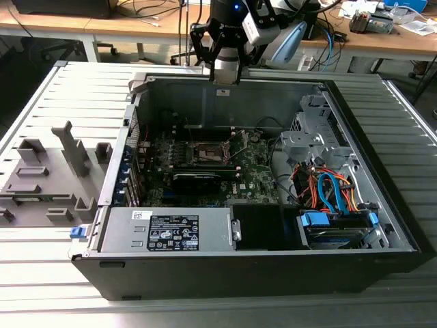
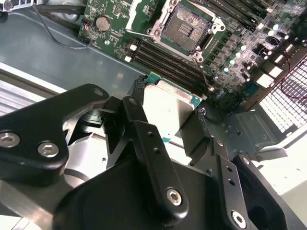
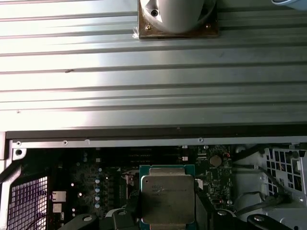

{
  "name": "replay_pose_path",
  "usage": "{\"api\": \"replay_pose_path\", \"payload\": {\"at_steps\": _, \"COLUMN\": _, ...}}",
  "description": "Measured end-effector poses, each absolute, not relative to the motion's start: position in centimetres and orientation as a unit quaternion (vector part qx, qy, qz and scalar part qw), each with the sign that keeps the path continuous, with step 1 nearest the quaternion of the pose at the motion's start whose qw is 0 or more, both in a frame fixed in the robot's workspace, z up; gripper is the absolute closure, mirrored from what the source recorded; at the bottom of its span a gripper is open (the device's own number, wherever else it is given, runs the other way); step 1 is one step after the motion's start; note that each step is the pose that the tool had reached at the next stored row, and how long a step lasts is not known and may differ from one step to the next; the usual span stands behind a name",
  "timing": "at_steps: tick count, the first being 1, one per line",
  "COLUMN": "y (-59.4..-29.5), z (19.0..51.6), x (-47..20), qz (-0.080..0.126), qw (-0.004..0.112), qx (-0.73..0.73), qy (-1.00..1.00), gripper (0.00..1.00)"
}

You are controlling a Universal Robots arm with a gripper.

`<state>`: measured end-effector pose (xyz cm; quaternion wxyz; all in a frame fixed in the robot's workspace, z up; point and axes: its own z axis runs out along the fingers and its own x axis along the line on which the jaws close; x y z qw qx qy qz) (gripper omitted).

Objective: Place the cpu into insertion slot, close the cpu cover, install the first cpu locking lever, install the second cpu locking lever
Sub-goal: 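Place the cpu into insertion slot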

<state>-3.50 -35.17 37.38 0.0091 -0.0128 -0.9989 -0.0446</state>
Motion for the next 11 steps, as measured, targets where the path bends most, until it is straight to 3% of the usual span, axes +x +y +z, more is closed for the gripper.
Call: {"api": "replay_pose_path", "payload": {"at_steps": 11, "y": -35.42, "z": 37.28, "x": -3.5, "qz": -0.045, "qw": 0.009, "qx": -0.013, "qy": -0.999, "gripper": 0.46}}
